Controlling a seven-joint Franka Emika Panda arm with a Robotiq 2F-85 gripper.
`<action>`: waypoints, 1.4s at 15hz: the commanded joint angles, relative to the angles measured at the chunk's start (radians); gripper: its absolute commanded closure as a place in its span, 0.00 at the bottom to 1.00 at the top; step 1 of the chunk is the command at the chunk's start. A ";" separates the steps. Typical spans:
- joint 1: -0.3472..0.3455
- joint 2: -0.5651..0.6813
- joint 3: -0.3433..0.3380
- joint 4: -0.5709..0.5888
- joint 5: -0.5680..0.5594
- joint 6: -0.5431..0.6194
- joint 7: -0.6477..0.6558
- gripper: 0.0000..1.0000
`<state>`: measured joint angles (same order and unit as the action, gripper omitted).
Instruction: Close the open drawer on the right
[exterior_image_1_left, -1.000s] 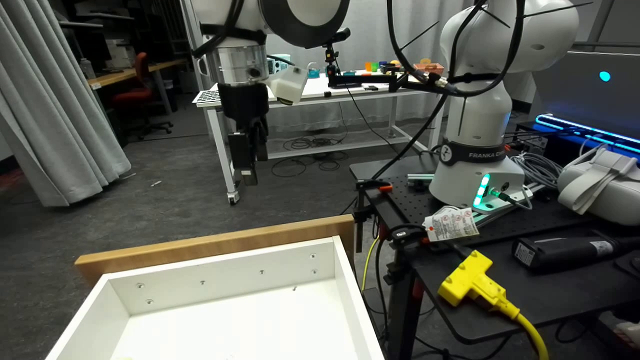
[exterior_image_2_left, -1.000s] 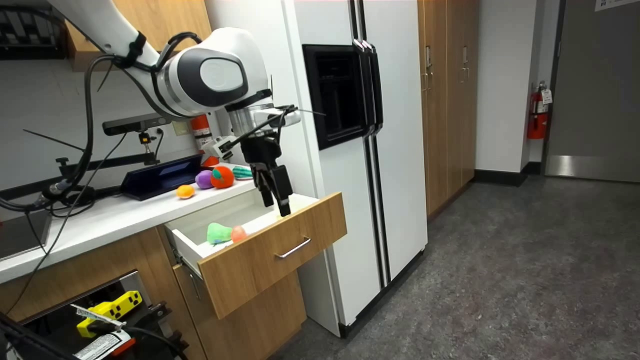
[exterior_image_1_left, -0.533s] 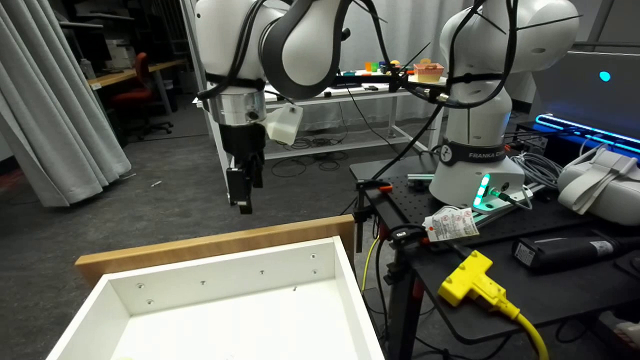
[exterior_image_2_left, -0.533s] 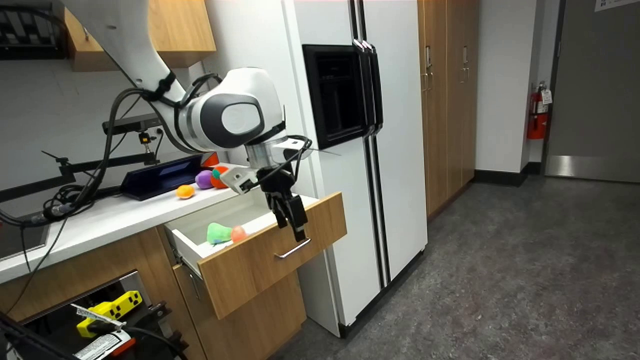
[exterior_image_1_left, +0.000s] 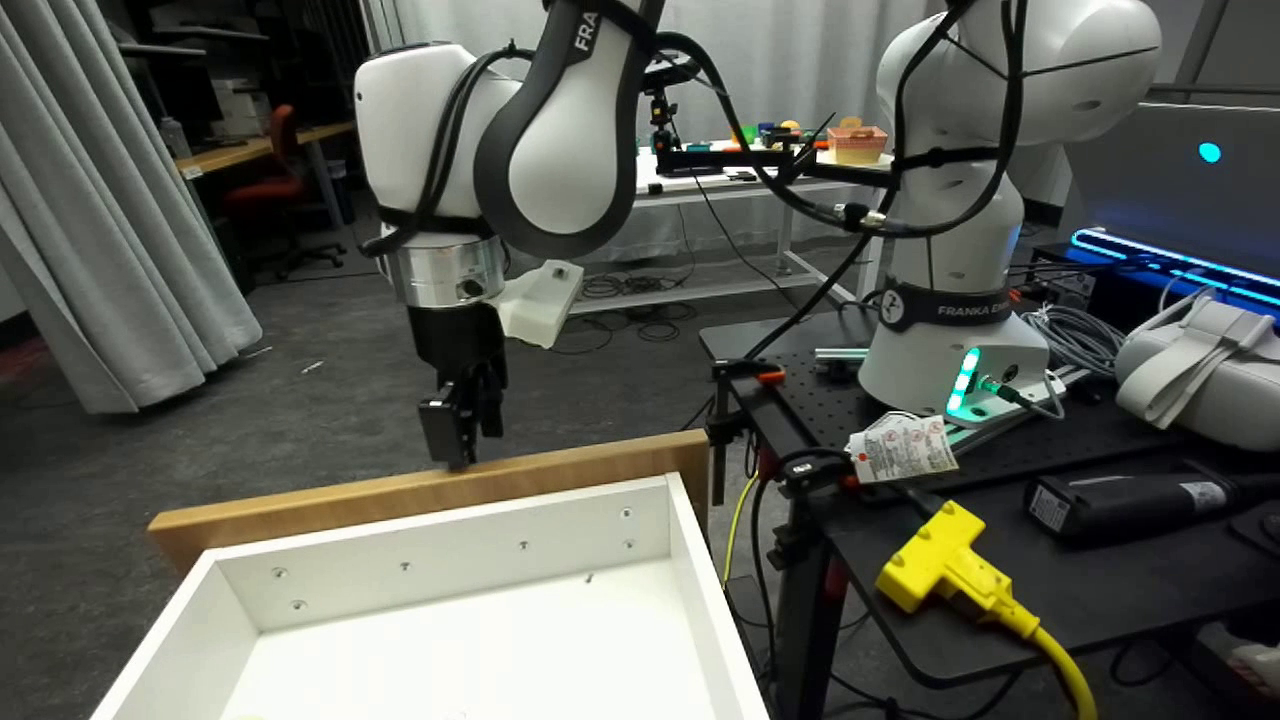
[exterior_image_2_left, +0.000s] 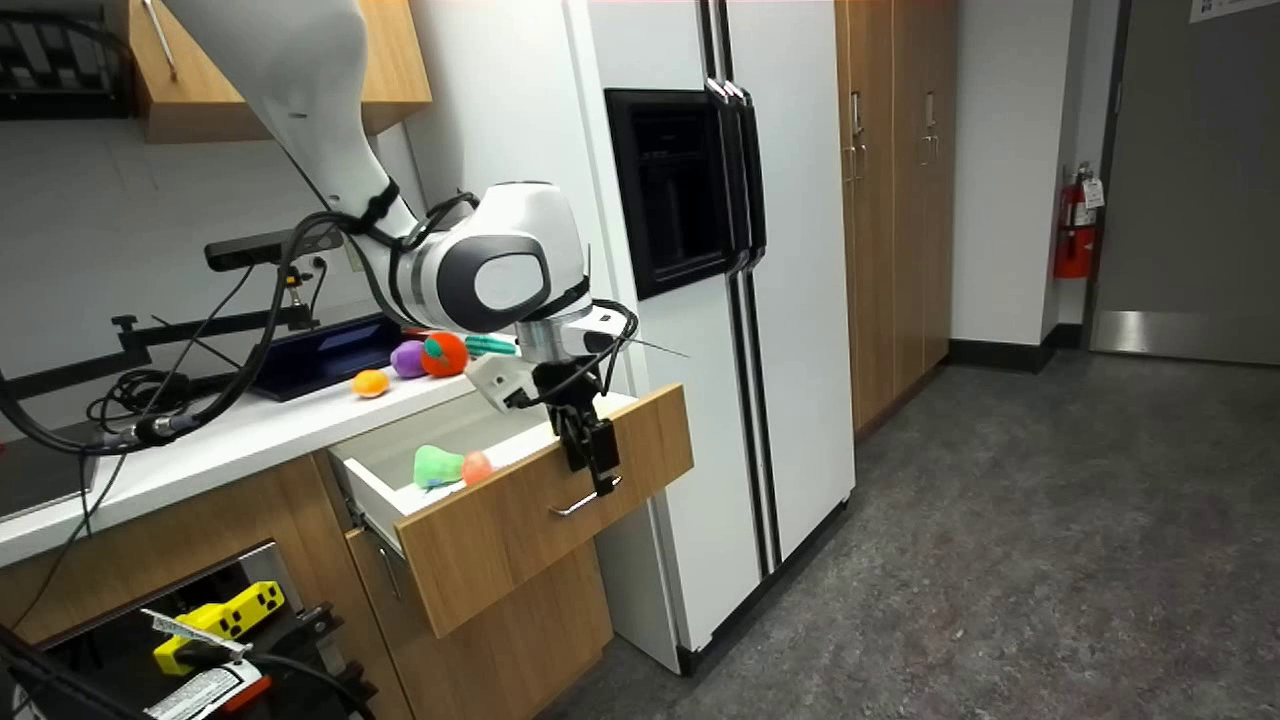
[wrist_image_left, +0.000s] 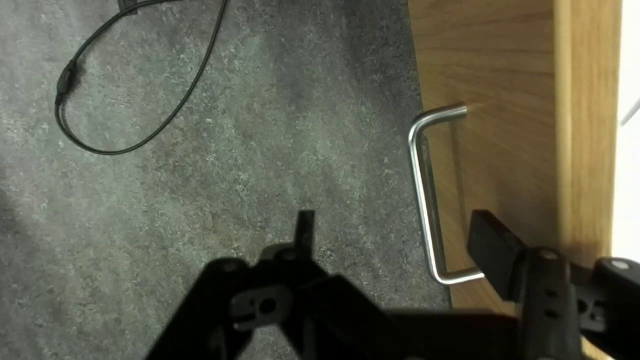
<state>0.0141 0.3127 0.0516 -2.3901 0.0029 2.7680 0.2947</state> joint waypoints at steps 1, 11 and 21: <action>-0.001 0.053 0.034 0.049 0.111 -0.007 -0.065 0.52; -0.073 0.096 0.233 0.118 0.566 -0.127 -0.270 1.00; -0.001 0.145 0.316 0.188 0.941 -0.240 -0.385 1.00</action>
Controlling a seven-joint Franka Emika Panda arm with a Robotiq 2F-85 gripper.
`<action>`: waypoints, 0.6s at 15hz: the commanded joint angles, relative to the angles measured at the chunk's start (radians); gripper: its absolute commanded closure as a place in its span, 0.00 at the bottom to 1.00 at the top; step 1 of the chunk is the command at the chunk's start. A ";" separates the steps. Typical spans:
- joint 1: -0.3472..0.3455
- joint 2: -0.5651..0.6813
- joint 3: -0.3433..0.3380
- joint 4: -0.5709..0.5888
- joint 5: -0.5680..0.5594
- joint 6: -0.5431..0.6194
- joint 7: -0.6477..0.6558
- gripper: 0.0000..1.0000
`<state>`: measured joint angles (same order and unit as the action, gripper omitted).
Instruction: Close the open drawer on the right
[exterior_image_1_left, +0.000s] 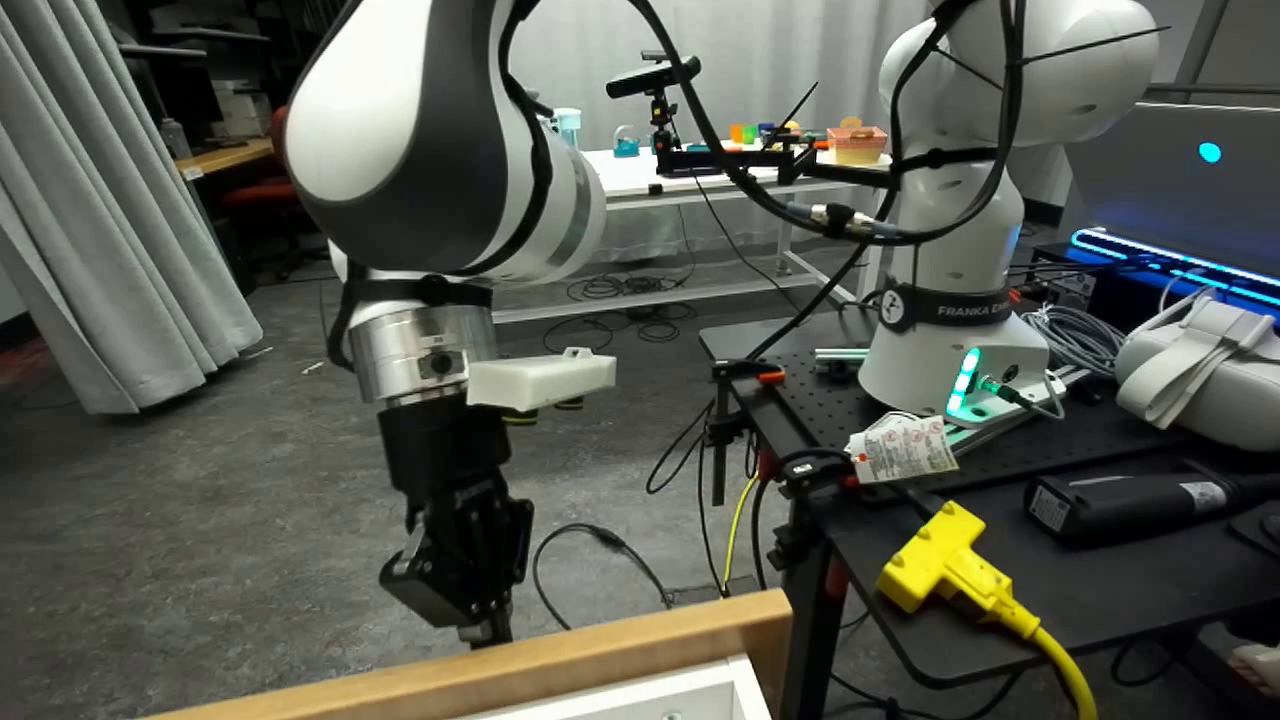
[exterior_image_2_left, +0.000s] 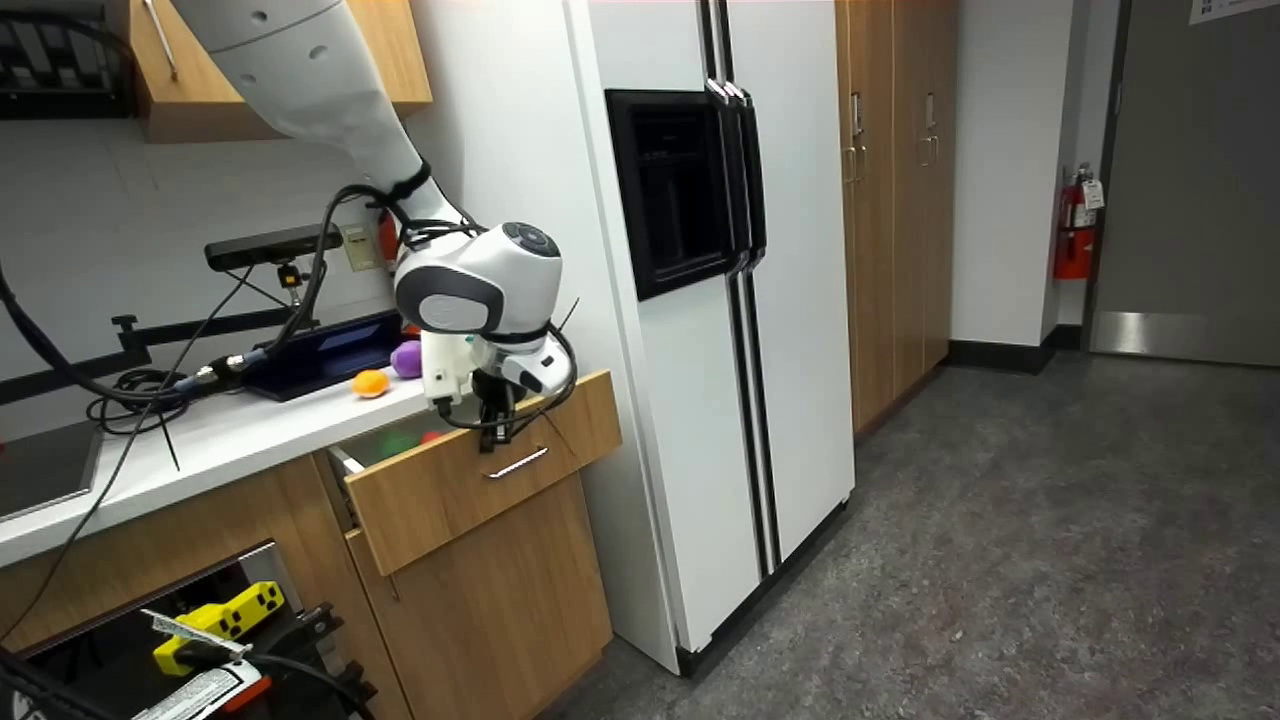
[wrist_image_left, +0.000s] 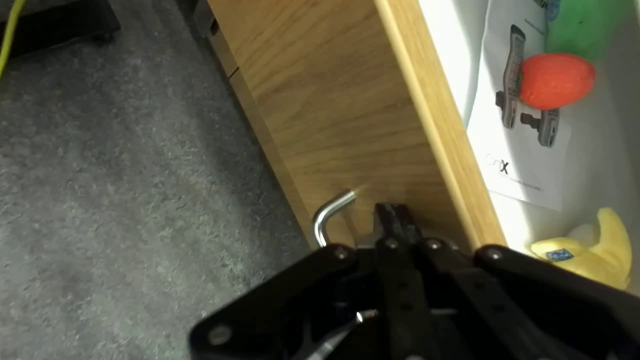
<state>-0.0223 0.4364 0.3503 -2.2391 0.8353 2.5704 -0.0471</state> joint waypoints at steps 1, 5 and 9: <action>0.050 0.027 0.024 0.040 0.146 -0.046 -0.054 1.00; 0.116 0.049 0.033 0.059 0.273 -0.065 -0.093 1.00; 0.184 0.069 0.034 0.081 0.378 -0.089 -0.128 1.00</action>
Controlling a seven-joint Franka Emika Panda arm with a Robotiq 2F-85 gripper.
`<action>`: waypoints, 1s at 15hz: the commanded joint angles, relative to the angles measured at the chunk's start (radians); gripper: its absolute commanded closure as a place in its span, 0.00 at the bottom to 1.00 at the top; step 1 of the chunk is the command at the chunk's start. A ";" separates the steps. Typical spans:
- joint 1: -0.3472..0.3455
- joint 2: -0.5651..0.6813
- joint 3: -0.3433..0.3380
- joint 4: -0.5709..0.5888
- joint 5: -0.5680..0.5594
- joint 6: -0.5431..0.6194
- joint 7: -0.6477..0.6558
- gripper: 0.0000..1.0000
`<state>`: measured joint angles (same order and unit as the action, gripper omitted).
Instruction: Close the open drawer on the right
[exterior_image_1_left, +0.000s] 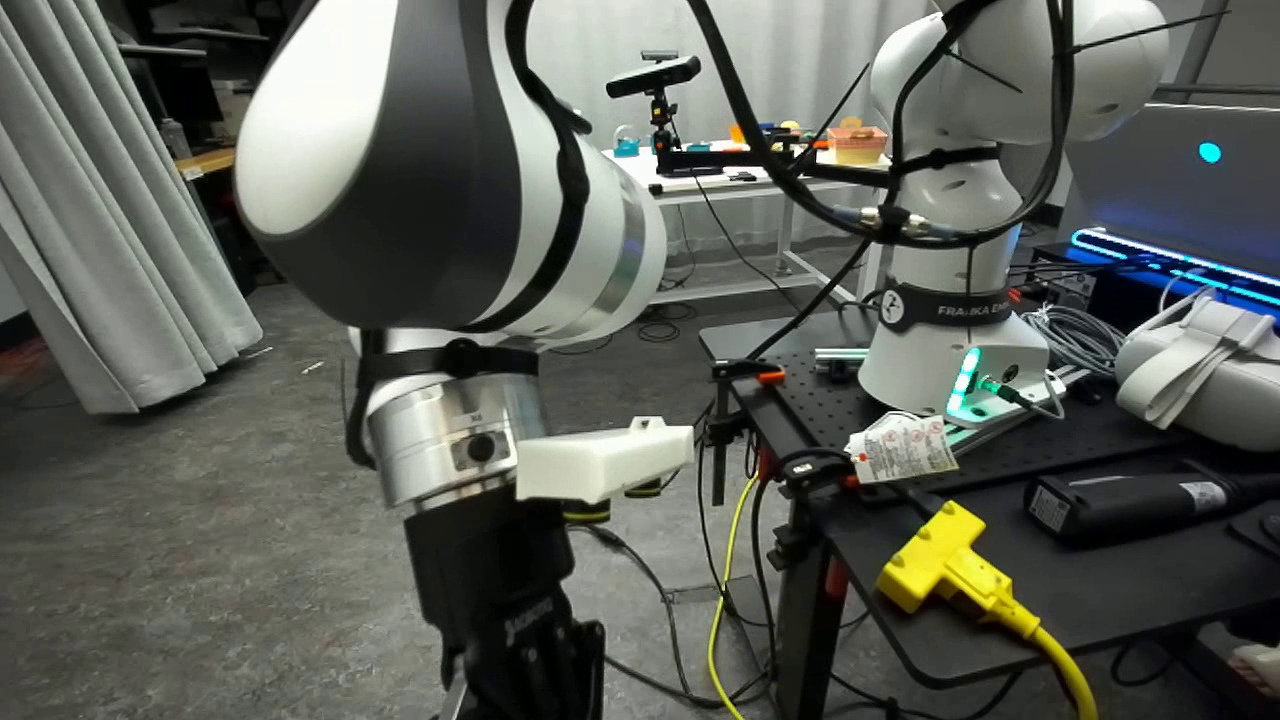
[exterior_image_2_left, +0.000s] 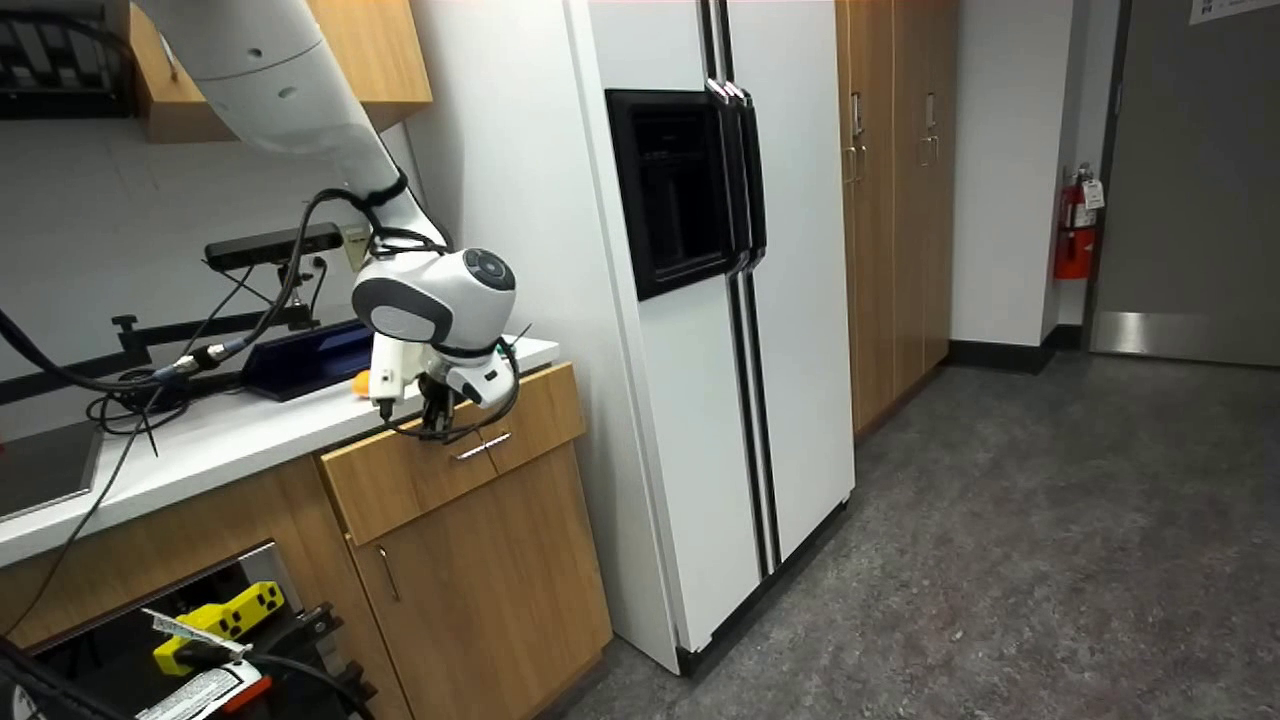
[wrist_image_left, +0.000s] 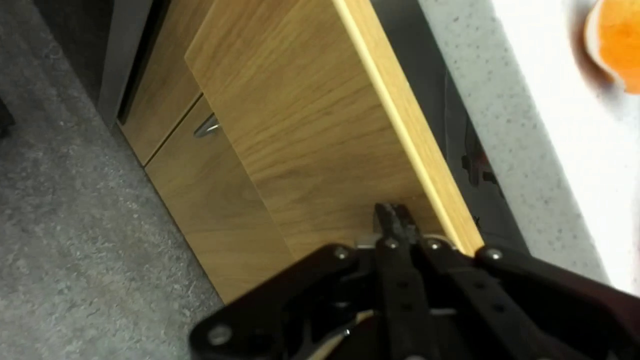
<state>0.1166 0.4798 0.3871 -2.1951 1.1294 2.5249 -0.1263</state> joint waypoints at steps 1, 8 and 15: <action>0.058 0.029 -0.005 0.042 0.104 -0.049 -0.056 1.00; 0.117 0.021 -0.051 0.050 0.121 -0.081 -0.068 1.00; 0.110 -0.119 -0.170 -0.005 -0.292 -0.171 -0.022 1.00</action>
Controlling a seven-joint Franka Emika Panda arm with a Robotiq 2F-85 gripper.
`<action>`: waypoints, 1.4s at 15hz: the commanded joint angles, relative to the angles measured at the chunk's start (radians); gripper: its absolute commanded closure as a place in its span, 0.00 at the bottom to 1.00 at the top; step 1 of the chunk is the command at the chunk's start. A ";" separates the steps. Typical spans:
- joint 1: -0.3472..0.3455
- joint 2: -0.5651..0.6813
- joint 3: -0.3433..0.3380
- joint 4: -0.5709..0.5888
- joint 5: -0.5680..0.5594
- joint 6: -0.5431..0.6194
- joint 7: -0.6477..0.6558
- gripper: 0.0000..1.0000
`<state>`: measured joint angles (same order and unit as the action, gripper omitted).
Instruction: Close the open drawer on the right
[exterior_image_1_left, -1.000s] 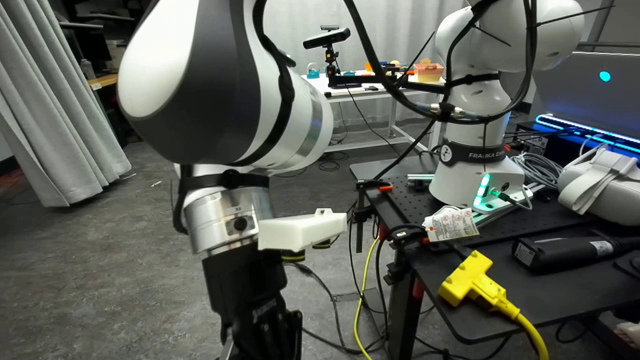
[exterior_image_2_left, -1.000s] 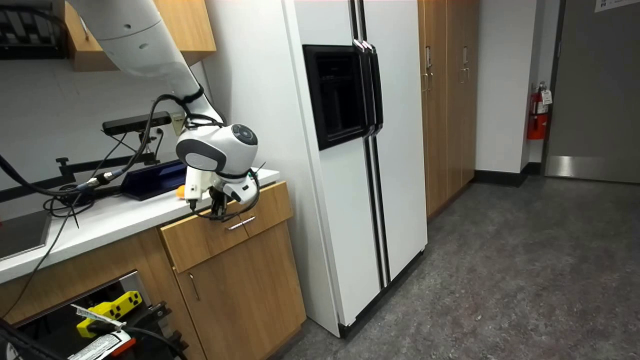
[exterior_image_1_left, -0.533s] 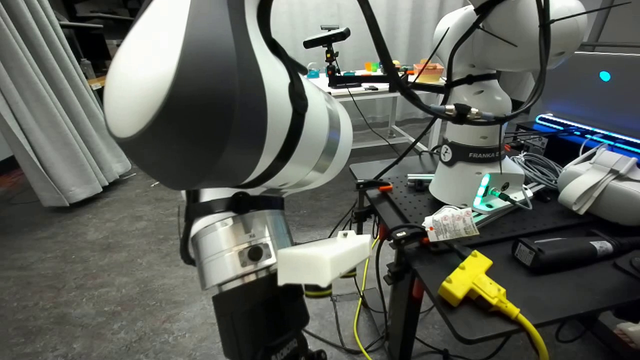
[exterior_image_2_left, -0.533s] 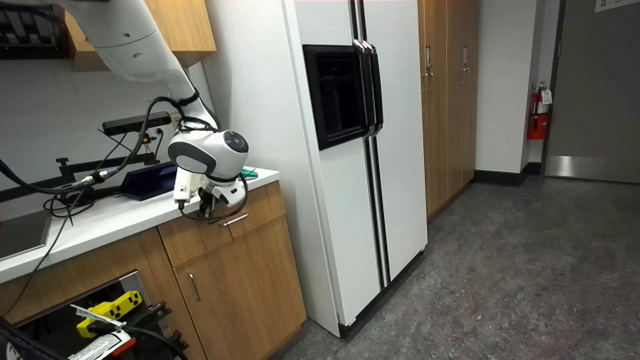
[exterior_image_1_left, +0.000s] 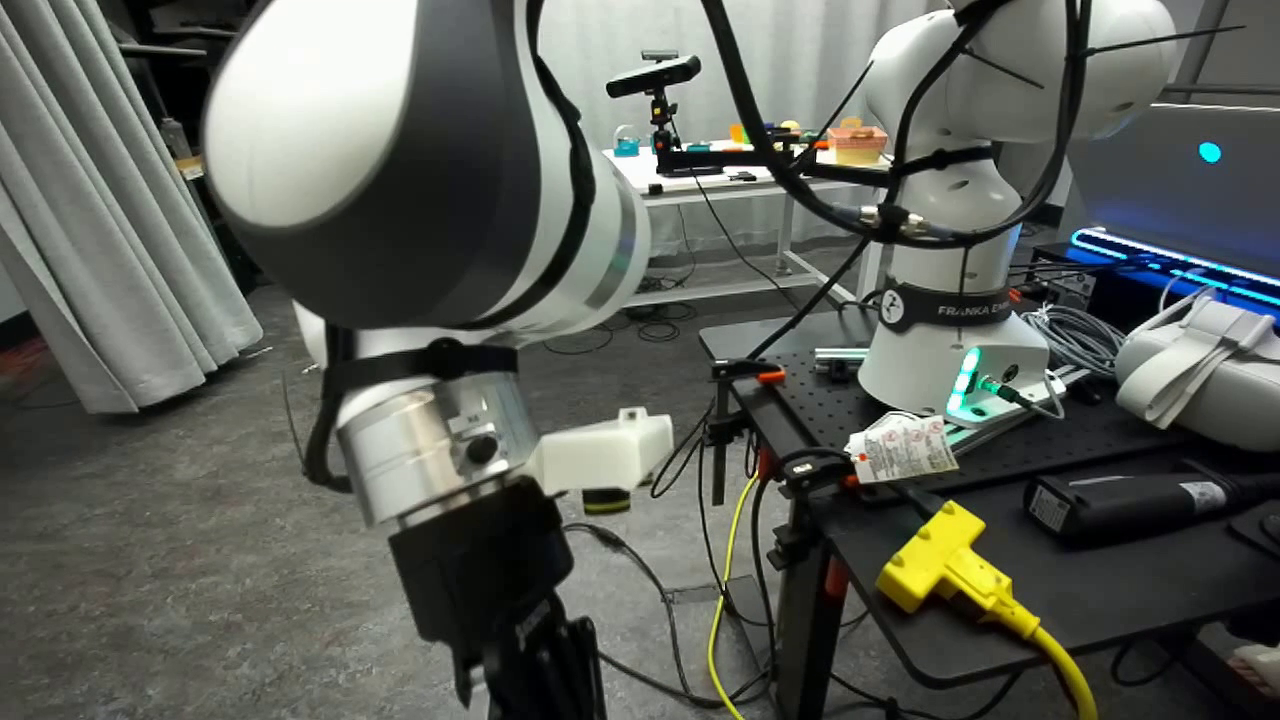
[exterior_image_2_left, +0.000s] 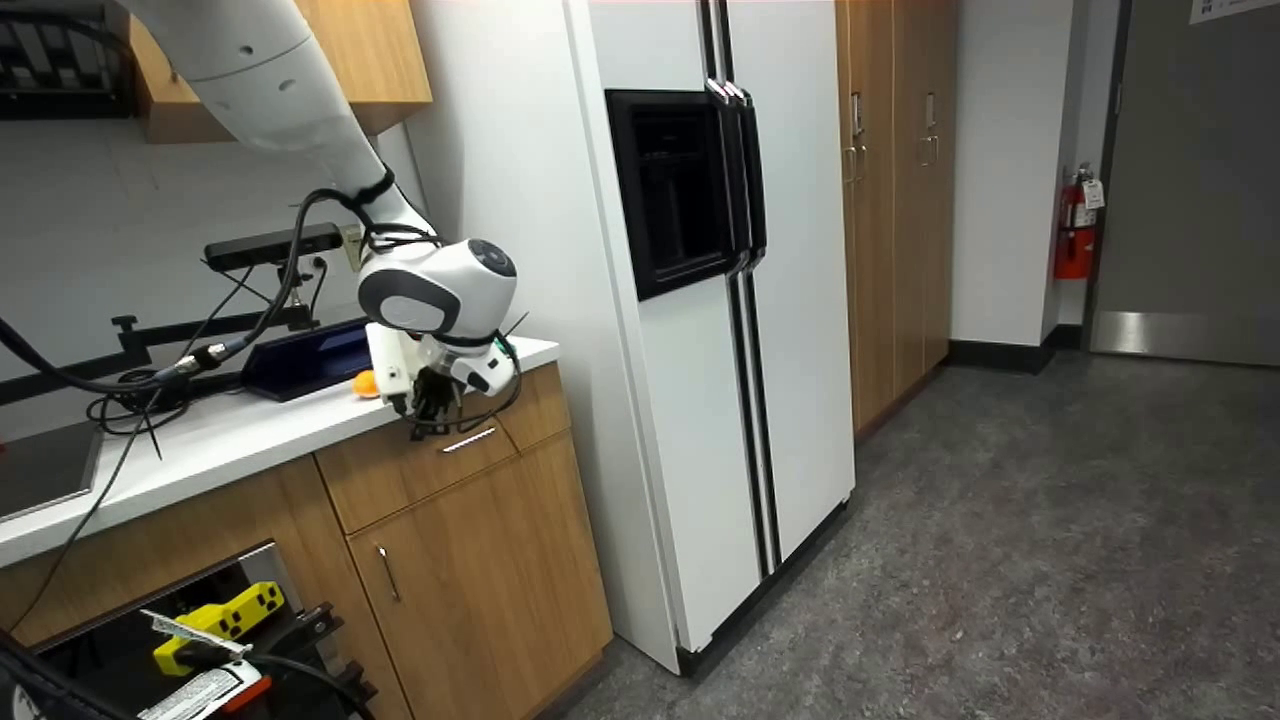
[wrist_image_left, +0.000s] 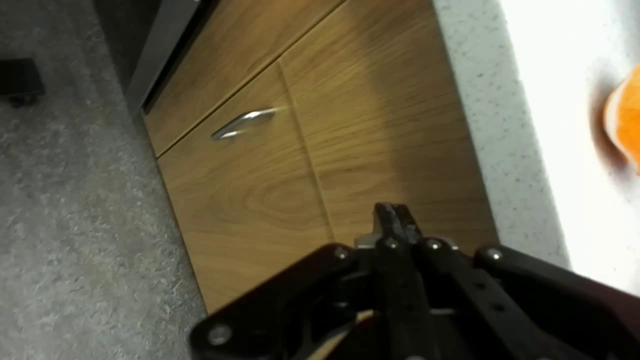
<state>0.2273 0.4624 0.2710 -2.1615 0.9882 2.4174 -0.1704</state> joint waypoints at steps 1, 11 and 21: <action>-0.013 -0.131 -0.063 -0.038 -0.200 -0.077 0.013 1.00; -0.045 -0.402 -0.031 0.011 -0.249 -0.042 -0.247 1.00; 0.011 -0.461 -0.001 0.085 -0.307 0.080 -0.494 1.00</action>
<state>0.2257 0.0092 0.2733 -2.0849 0.7183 2.4579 -0.5964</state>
